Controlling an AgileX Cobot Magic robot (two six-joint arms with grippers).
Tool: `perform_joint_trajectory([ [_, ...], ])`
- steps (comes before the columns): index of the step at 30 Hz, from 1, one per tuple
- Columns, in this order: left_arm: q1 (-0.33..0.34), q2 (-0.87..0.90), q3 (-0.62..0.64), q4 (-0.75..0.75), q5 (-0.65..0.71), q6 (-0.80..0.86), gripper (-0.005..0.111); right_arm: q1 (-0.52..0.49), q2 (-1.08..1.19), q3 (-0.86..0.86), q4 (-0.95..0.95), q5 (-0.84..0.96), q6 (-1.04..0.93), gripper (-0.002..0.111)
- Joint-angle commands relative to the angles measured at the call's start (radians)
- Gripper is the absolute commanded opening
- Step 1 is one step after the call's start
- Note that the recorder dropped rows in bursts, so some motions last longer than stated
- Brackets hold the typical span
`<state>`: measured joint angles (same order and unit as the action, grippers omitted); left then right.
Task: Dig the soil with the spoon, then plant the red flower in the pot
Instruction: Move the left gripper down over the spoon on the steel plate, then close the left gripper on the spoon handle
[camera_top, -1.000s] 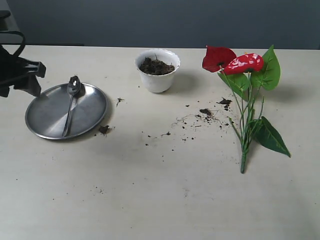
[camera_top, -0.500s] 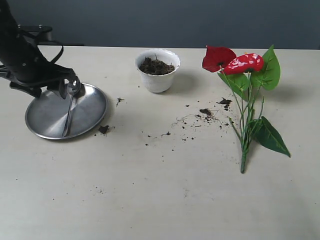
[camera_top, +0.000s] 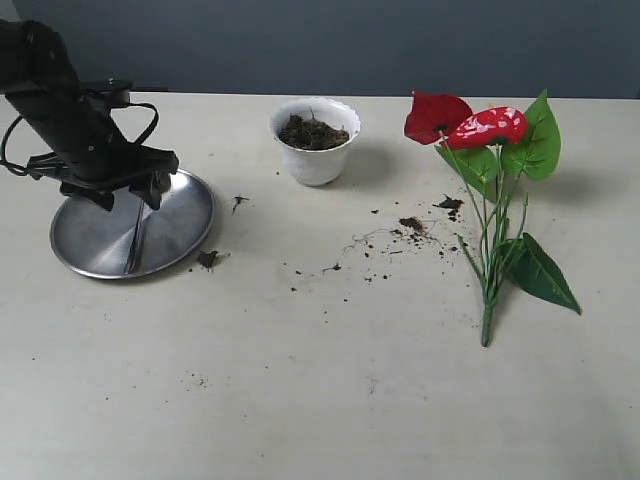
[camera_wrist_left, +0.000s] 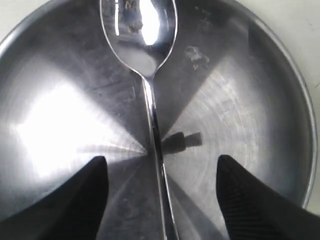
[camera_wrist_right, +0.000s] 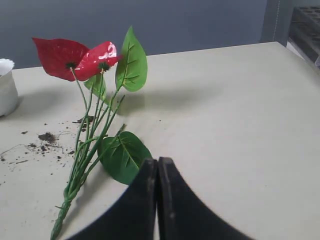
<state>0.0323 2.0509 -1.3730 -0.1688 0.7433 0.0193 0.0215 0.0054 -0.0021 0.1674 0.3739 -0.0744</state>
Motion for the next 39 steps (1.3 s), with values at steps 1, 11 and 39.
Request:
perform_joint_trajectory([
  [1,-0.003,0.037,-0.010,-0.013,-0.014,-0.005,0.060,0.003,-0.005,0.002,0.002,-0.011,-0.002,0.000],
  [11,-0.003,0.074,-0.045,-0.016,-0.054,-0.005,0.057,0.003,-0.005,0.002,-0.002,-0.011,-0.002,0.000],
  [39,-0.002,0.151,-0.134,0.027,0.051,-0.019,0.057,0.003,-0.005,0.002,0.001,-0.008,0.000,0.000],
])
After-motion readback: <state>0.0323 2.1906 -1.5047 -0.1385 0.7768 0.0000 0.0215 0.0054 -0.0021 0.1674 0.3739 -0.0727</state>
